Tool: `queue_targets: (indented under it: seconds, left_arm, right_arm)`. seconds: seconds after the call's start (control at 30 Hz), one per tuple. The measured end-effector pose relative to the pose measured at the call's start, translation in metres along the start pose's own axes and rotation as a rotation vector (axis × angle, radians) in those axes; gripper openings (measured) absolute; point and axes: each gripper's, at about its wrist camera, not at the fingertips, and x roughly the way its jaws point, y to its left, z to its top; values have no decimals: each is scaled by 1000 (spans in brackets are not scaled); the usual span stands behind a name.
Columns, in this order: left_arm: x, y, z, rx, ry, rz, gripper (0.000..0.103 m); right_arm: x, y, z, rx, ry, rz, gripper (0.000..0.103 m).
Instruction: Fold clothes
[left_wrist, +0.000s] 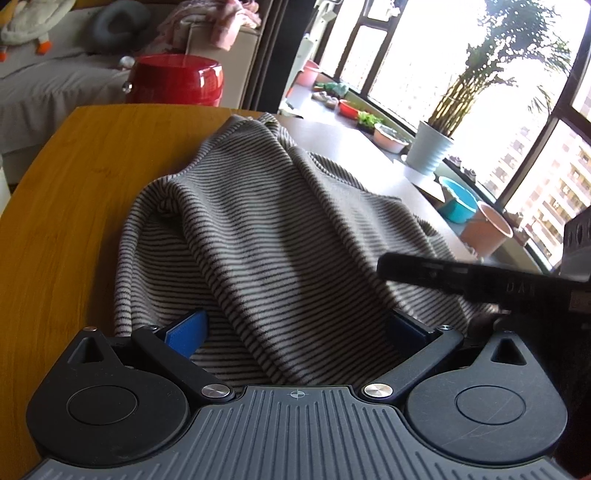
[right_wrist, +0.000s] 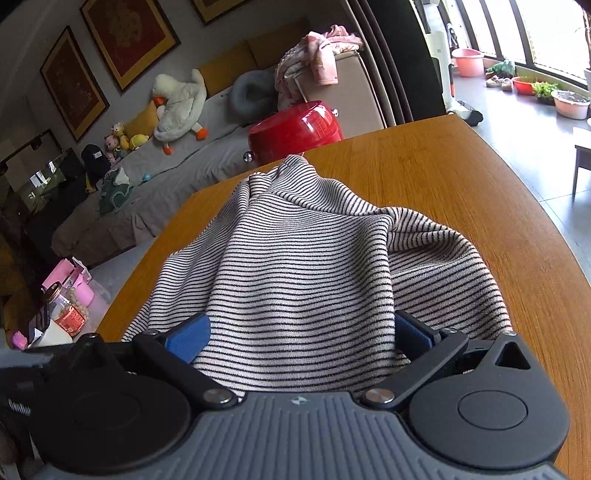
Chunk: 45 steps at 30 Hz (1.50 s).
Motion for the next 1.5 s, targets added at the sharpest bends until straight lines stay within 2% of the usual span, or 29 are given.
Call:
queue_targets:
  seconds: [0.13,0.23,0.33,0.47,0.6,0.77,0.87,0.93,1.03,1.1,1.2,1.27,1.3,1.33,1.4,1.43,1.5]
  left_arm:
    - [4,-2,20,-10,-45,23,103]
    - [15,7,26,-52,-3,64,103]
    - [25,8,20,-18,8,87,103]
    - [26,5,16,11,-4,82,103]
    - [24,10,17,-1,-9,54,103]
    - [23,13,16,0,-14,33,103]
    - [22,15,15,4,-19,23,103]
    - [20,17,13,15,-26,9,103]
    - [12,28,14,-16,-57,-35,103]
    - [3,36,20,-28,-107,-31,103]
    - [-4,43,35,-20,-172,39,103]
    - [-6,48,41,-36,-184,56,103]
    - [-8,50,42,-41,-182,53,103]
    - [-9,51,42,-38,-177,45,103]
    - [-11,52,40,-32,-167,27,103]
    - [-11,52,38,-32,-160,6,103]
    - [-9,53,35,-45,-143,-46,103]
  right_arm:
    - [-4,-11,3,27,17,53,103]
    - [-11,-16,0,8,34,102,103]
    - [-18,-22,2,29,53,128,103]
    - [-25,-30,15,66,27,37,103]
    - [-23,-27,34,29,-36,-64,103]
    - [-11,-13,51,-27,-75,-89,101]
    - [1,2,57,-105,-77,-90,80]
    - [8,16,59,-180,-62,-96,49]
    - [16,36,60,-285,-44,-81,46]
    - [21,46,60,-320,-32,-59,47]
    - [42,57,54,-352,36,-26,61]
    - [55,61,45,-385,66,-40,59]
    - [57,61,41,-406,64,-45,49]
    - [55,60,41,-416,52,-41,31]
    - [39,50,56,-367,-18,-29,4]
    - [30,43,66,-339,-69,-52,4]
    - [14,26,80,-310,-161,-165,4]
